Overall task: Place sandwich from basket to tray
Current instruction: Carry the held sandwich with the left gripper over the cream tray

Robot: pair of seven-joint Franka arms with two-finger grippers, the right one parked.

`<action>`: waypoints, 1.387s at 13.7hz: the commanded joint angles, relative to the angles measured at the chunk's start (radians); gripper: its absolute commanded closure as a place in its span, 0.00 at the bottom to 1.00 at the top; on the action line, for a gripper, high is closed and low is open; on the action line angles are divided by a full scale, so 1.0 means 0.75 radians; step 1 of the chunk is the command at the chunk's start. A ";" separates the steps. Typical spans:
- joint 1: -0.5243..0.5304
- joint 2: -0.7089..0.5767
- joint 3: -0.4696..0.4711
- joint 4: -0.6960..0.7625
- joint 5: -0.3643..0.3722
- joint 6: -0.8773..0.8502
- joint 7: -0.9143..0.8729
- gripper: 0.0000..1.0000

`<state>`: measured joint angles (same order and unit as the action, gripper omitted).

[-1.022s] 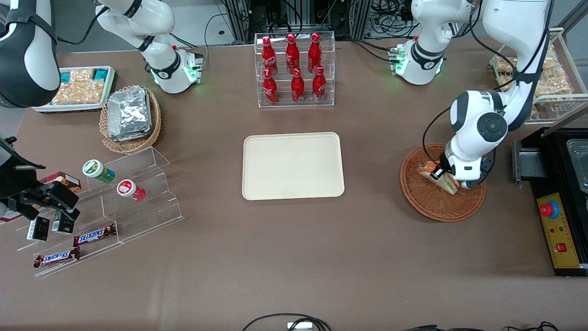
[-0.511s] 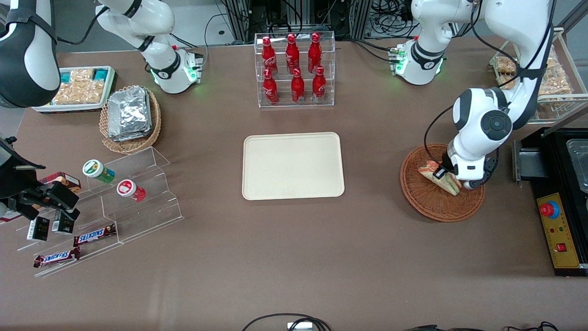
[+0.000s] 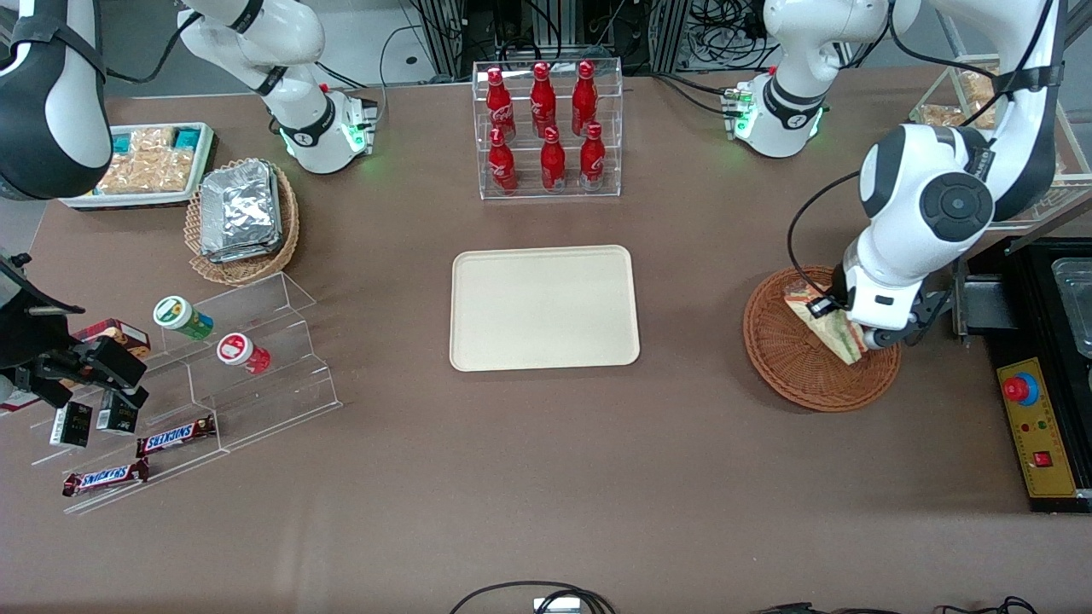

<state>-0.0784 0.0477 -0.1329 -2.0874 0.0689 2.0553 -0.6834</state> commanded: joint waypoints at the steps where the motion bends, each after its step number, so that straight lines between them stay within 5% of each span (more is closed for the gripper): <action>1: -0.010 0.022 -0.105 0.051 0.010 -0.020 0.062 0.89; 10: -0.012 0.078 -0.485 0.106 -0.004 0.002 0.140 0.82; 16: -0.163 0.208 -0.526 0.098 0.023 0.137 0.054 0.82; 19: -0.271 0.355 -0.526 0.145 0.179 0.184 -0.109 0.81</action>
<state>-0.2356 0.2291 -0.5311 -2.0320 0.1309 2.1823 -0.6799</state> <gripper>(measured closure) 0.815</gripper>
